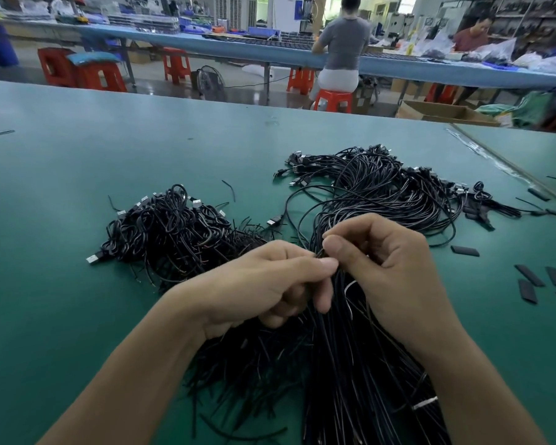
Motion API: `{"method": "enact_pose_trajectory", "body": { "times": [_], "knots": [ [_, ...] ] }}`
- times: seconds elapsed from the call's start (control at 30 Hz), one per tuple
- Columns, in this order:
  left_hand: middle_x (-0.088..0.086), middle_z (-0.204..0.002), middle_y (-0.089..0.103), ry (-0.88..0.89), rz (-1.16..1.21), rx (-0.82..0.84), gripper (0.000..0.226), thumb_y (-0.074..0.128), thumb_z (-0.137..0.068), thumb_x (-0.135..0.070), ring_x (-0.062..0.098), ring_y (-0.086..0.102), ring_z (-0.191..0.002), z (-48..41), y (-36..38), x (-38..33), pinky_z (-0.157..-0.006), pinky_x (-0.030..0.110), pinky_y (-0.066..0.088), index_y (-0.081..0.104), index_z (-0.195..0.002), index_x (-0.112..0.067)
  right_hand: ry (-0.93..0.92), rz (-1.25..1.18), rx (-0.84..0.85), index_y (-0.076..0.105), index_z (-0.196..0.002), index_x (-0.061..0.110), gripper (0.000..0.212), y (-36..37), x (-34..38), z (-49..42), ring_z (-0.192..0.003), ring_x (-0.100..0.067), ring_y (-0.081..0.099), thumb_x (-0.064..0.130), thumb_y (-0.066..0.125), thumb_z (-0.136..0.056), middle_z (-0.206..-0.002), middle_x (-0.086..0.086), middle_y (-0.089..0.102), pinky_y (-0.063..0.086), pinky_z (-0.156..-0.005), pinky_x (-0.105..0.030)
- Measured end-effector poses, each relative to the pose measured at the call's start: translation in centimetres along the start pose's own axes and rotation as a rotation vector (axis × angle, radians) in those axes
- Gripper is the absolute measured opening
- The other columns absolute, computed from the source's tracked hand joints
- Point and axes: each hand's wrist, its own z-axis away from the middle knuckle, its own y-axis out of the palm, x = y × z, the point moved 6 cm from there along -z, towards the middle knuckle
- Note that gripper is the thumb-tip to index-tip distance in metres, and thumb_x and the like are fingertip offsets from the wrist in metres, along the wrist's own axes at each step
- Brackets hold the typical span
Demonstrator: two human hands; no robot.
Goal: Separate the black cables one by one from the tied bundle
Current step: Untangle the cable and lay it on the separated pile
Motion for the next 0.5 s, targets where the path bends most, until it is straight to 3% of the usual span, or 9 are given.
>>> {"method": "enact_pose_trajectory", "body": {
  "times": [0.13, 0.23, 0.33, 0.4, 0.5],
  "knots": [
    [-0.011, -0.049, 0.026, 0.090, 0.345, 0.073, 0.044, 0.048, -0.098, -0.040, 0.004, 0.021, -0.041, 0.1, 0.3, -1.2, -0.040, 0.015, 0.021, 0.068, -0.068, -0.015, 0.092, -0.070, 0.084, 0.068, -0.080, 0.019, 0.028, 1.0, -0.6, 0.3, -0.057, -0.017, 0.042, 0.045, 0.064, -0.089, -0.062, 0.003, 0.057, 0.034, -0.050, -0.038],
    [-0.009, -0.049, 0.036, 0.179, 0.574, -0.053, 0.039, 0.049, -0.096, -0.035, 0.002, 0.028, -0.040, -0.5, -0.2, -1.7, -0.036, 0.014, 0.027, 0.078, -0.083, -0.010, 0.138, 0.040, 0.139, 0.069, -0.082, 0.017, 0.024, 1.7, -0.8, 0.5, -0.052, -0.010, 0.038, 0.034, 0.059, -0.097, -0.057, 0.009, 0.050, 0.033, -0.049, -0.034],
    [-0.003, -0.059, 0.058, 0.191, 0.754, -0.265, 0.043, 0.046, -0.097, -0.030, 0.005, 0.050, -0.044, -0.9, -1.3, -1.3, -0.038, 0.016, 0.043, 0.079, -0.090, -0.003, 0.110, 0.282, 0.212, 0.067, -0.076, 0.022, 0.025, 2.2, -0.5, 0.7, -0.049, -0.012, 0.045, 0.030, 0.058, -0.099, -0.058, 0.002, 0.059, 0.038, -0.047, -0.032],
    [0.008, -0.080, 0.074, 0.211, 0.832, -0.357, 0.046, 0.039, -0.104, -0.028, 0.013, 0.071, -0.065, -1.0, -2.1, -1.0, -0.056, 0.021, 0.059, 0.073, -0.102, 0.003, 0.109, 0.326, 0.270, 0.067, -0.078, 0.023, 0.023, 2.7, -0.2, 1.1, -0.050, -0.015, 0.049, 0.030, 0.058, -0.098, -0.061, 0.002, 0.062, 0.042, -0.049, -0.032],
    [0.020, -0.108, 0.074, 0.260, 0.816, -0.410, 0.042, 0.035, -0.107, -0.025, 0.025, 0.073, -0.100, -1.0, -2.7, -0.9, -0.083, 0.030, 0.060, 0.064, -0.113, 0.006, 0.081, 0.378, 0.313, 0.065, -0.079, 0.020, 0.024, 3.0, 0.5, 1.4, -0.047, -0.005, 0.044, 0.030, 0.056, -0.098, -0.061, 0.004, 0.060, 0.037, -0.046, -0.022]
  ]
}}
